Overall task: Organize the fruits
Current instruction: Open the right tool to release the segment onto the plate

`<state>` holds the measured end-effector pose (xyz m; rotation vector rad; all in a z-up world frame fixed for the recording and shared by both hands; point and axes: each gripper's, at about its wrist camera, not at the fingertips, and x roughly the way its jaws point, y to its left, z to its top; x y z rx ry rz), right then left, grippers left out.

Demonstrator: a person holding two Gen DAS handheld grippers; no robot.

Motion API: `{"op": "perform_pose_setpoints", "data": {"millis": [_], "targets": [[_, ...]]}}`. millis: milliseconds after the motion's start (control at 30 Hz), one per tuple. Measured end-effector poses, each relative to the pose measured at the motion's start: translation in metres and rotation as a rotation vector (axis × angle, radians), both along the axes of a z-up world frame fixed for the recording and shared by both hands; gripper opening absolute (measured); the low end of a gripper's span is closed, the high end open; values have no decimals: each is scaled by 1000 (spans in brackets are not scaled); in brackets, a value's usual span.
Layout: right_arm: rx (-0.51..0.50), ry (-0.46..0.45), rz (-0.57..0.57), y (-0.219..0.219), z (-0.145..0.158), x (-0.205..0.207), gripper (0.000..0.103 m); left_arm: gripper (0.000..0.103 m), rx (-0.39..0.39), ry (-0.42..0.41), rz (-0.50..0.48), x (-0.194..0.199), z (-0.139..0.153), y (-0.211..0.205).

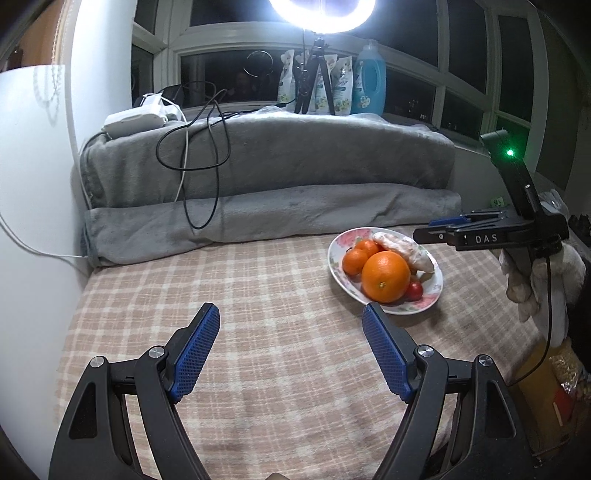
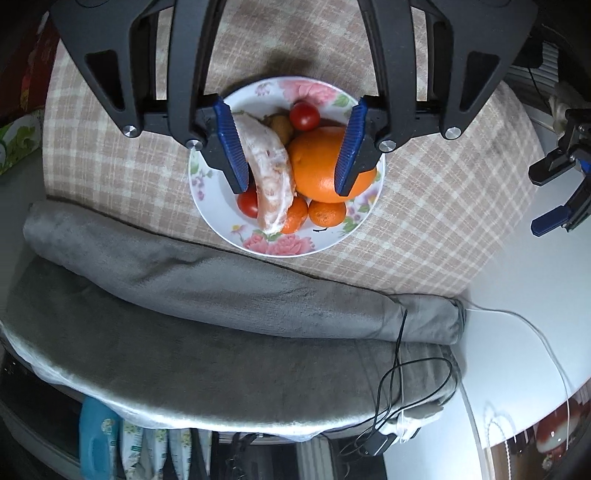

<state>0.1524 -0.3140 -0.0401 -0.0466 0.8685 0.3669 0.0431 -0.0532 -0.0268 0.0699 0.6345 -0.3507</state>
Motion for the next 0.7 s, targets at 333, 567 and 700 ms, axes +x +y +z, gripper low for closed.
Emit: {"op": "perform_pose_setpoints", "data": {"millis": [333, 567, 700], "targets": [[24, -57, -97, -10, 8, -42, 69, 80, -11, -16, -21, -9, 8, -9], [-15, -131, -146, -7, 17, -79, 81, 80, -38, -29, -30, -15, 15, -18], [-6, -172, -187, -11, 23, -94, 93, 80, -67, -36, -28, -18, 20, -22]]}}
